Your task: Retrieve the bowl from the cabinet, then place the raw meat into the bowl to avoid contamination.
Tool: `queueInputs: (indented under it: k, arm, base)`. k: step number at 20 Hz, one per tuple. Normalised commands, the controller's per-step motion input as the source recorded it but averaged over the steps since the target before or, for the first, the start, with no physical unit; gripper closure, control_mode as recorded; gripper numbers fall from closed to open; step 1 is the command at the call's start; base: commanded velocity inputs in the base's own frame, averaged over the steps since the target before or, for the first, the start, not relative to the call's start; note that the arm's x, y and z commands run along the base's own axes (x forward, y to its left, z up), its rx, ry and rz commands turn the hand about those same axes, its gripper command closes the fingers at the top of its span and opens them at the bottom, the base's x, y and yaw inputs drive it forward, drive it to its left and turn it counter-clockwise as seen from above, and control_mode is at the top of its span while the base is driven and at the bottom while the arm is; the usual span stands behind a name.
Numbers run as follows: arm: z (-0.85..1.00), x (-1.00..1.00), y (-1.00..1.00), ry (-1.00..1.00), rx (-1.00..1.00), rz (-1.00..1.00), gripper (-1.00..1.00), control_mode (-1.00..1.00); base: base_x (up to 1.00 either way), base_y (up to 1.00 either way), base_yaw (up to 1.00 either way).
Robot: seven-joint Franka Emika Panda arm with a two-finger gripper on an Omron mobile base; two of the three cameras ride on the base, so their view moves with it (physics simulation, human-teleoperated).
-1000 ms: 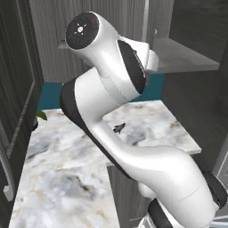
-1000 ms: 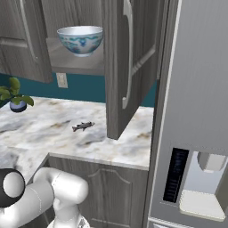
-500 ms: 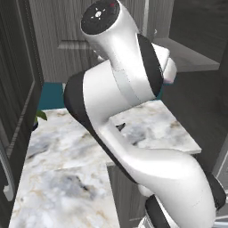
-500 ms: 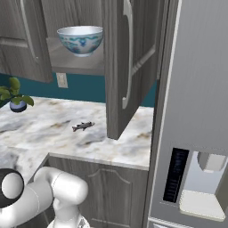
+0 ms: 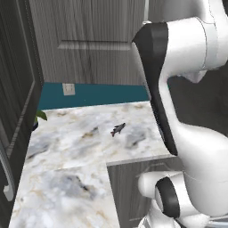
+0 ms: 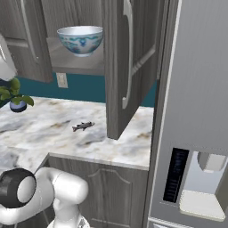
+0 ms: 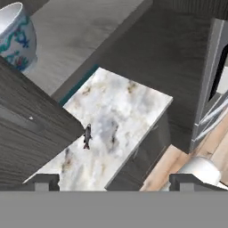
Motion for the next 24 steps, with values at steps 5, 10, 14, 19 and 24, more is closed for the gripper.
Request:
queueInputs:
  k: [5,10,14,19,24]
  arm:
    - [0.0,0.37,-0.7,0.0,0.45,0.0,-1.0,-1.0]
    - [-0.04,0.4,-0.54,0.0,0.38,0.02,-1.0,-1.0]
    - [-0.13,0.69,-0.05,0.02,0.11,0.22,-1.0,-1.0]
    - [-0.07,0.62,-0.04,0.01,0.05,0.21,-1.0,-1.0]
    - [-0.06,0.59,-0.04,0.0,0.07,0.15,-1.0,-1.0]
  base:
    - [0.0,0.0,0.0]
    - [0.0,0.0,0.0]
    - [0.0,0.0,0.0]
    - [0.0,0.0,0.0]
    - [0.0,0.0,0.0]
